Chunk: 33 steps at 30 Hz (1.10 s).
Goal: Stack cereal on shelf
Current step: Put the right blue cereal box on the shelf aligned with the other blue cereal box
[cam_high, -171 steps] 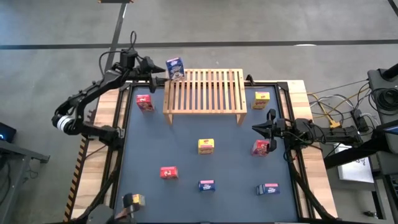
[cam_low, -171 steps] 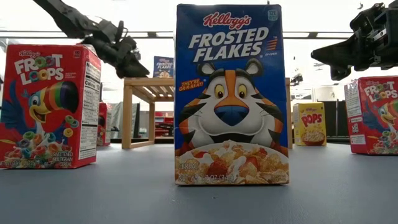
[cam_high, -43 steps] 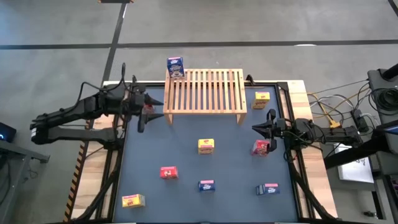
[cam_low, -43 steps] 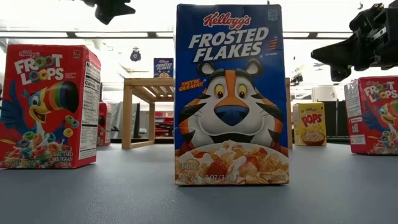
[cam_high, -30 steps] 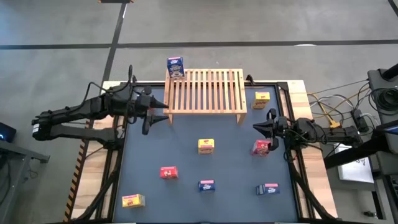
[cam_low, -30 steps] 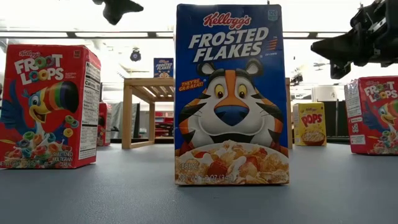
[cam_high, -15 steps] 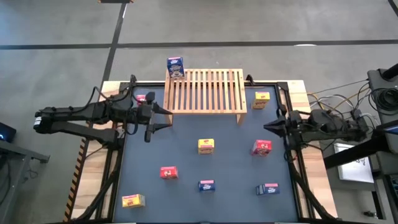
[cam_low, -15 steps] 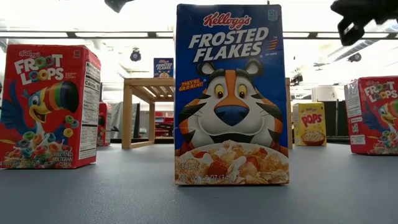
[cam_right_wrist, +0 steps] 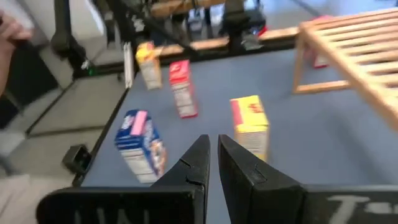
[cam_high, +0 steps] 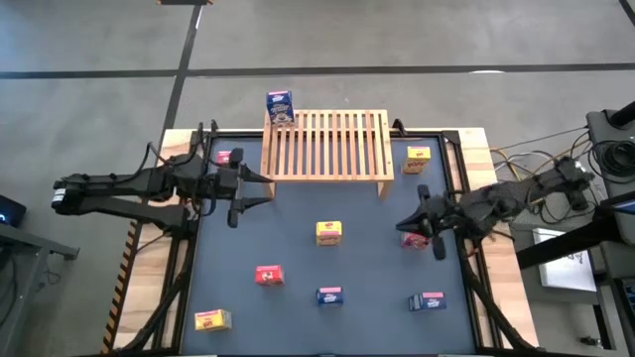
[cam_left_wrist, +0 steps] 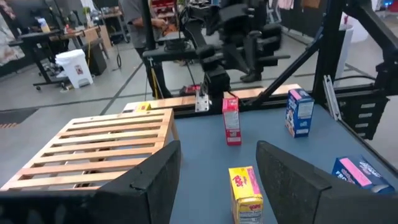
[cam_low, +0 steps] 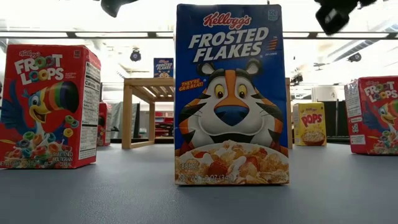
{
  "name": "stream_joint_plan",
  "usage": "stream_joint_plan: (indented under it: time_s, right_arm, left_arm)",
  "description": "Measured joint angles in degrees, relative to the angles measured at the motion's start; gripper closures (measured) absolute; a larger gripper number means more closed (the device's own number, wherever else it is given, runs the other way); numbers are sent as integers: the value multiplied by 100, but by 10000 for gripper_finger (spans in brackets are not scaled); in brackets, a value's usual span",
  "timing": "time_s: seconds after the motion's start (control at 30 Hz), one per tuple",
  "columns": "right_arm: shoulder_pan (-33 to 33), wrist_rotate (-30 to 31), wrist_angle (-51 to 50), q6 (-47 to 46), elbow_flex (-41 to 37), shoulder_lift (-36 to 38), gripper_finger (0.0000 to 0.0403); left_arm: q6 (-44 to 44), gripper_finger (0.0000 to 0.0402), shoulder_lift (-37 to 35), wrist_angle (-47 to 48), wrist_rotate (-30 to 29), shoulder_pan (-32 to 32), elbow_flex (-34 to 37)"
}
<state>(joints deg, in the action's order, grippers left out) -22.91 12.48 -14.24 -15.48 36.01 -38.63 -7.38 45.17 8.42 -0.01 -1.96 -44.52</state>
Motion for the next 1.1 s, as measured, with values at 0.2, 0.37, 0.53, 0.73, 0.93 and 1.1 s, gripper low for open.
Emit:
stream_joint_plan:
  time_s: [0.2,0.37,0.53,0.73,0.93,1.1]
  right_arm:
    - [-1298,880,-588,330,1034,-1192,380]
    - [-2065,1540,-2146,-947,1621,-2021,380]
    - [-2673,1564,-2695,-1781,2244,-2602,379]
    - [-2979,1971,-2883,-1768,3080,-3142,351]
    - [-3185,2506,-3471,-2147,3399,-3406,289]
    - [-3202,2035,-4106,-3228,3410,-3315,248]
  left_arm:
    - [-19,208,-171,-158,-30,-1,162]
    - [-27,208,-171,-168,-79,-1,193]
    - [-155,208,-78,-182,-87,0,193]
    - [-176,208,121,-310,-92,-2,193]
    - [-29,208,345,-338,-92,-1,193]
    - [37,208,425,-335,-92,-1,193]
